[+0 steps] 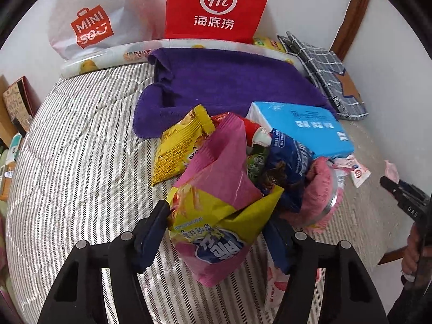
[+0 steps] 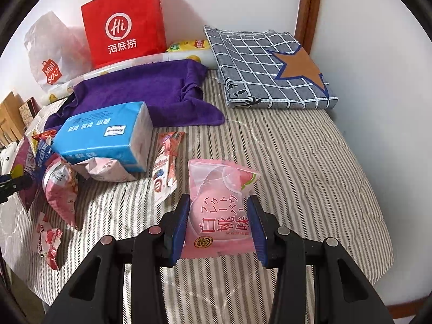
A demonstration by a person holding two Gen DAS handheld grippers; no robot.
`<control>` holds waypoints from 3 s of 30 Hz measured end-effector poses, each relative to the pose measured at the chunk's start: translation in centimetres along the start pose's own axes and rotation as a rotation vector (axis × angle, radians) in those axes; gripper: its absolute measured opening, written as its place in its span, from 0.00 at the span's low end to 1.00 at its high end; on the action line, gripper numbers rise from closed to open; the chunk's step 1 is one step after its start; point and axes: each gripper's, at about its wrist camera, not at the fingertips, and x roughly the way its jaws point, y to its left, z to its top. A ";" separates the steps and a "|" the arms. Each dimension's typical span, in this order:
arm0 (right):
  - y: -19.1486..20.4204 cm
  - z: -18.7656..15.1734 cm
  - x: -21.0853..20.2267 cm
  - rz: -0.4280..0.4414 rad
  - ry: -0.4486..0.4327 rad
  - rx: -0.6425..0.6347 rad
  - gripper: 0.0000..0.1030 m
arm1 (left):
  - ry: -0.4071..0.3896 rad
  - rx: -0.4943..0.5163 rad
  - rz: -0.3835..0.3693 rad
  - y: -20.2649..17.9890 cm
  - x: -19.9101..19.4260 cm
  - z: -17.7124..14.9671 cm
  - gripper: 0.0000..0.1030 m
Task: Organize snacks
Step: 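Grasp the pink-yellow chip bag with the left gripper and lift it, then carry the chip bag and pink candy onto the purple towel with both grippers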
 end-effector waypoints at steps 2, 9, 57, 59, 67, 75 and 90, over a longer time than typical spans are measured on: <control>0.3 -0.2 -0.5 0.003 -0.005 -0.004 0.41 | -0.006 -0.006 -0.004 0.2 -0.5 -0.1 0.63; 1.4 -0.3 -2.0 0.029 -0.029 -0.011 0.41 | -0.036 -0.007 0.002 0.5 -3.1 -0.3 0.63; 7.9 21.3 3.3 0.144 -0.169 -0.107 0.41 | -0.123 0.023 -0.006 -1.9 -0.9 18.0 0.63; 8.1 22.2 4.4 0.142 -0.164 -0.115 0.41 | -0.114 0.011 -0.008 -1.3 0.3 18.8 0.63; 7.3 24.3 9.4 0.130 -0.119 -0.112 0.41 | -0.069 -0.009 0.002 0.1 5.2 21.4 0.63; 7.7 24.9 15.2 0.144 -0.025 -0.111 0.41 | 0.002 -0.026 0.078 1.5 10.7 22.3 0.63; 10.1 23.3 19.8 0.133 0.080 -0.202 0.41 | 0.070 0.023 0.133 1.4 15.3 21.8 0.65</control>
